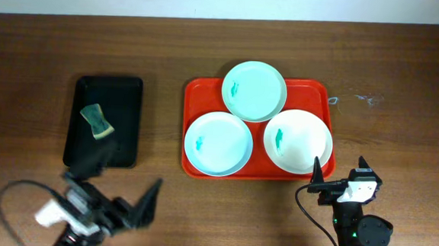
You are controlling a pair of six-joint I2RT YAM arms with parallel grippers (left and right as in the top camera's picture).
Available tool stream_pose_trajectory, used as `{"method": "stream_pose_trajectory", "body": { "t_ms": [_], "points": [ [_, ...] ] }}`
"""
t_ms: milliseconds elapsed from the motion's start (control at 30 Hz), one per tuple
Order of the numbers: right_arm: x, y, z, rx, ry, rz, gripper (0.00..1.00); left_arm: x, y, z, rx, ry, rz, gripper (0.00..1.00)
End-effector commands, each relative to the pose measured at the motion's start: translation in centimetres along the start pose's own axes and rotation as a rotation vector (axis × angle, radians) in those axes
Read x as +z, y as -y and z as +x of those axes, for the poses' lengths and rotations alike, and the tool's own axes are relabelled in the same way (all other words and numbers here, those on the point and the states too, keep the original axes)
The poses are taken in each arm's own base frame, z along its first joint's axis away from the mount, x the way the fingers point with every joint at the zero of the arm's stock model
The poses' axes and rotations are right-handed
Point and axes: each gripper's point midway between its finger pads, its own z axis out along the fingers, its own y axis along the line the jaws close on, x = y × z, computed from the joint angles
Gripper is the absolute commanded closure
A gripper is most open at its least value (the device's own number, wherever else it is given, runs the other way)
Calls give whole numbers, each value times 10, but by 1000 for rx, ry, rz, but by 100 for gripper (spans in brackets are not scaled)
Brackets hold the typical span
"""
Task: Clean dirty plates on tray and stack at the side
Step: 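Move the left gripper over the black tray and grasp the sponge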
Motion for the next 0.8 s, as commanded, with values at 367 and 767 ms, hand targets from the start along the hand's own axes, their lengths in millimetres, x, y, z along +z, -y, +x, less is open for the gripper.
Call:
{"method": "stream_pose_trajectory", "body": {
  "t_ms": [367, 767],
  "points": [
    [0, 0, 3, 3, -3, 6, 1, -7, -207, 101, -286, -802, -1135, 1],
    [0, 0, 3, 3, -3, 6, 1, -22, -288, 225, -467, -1041, -1267, 1]
  ]
}}
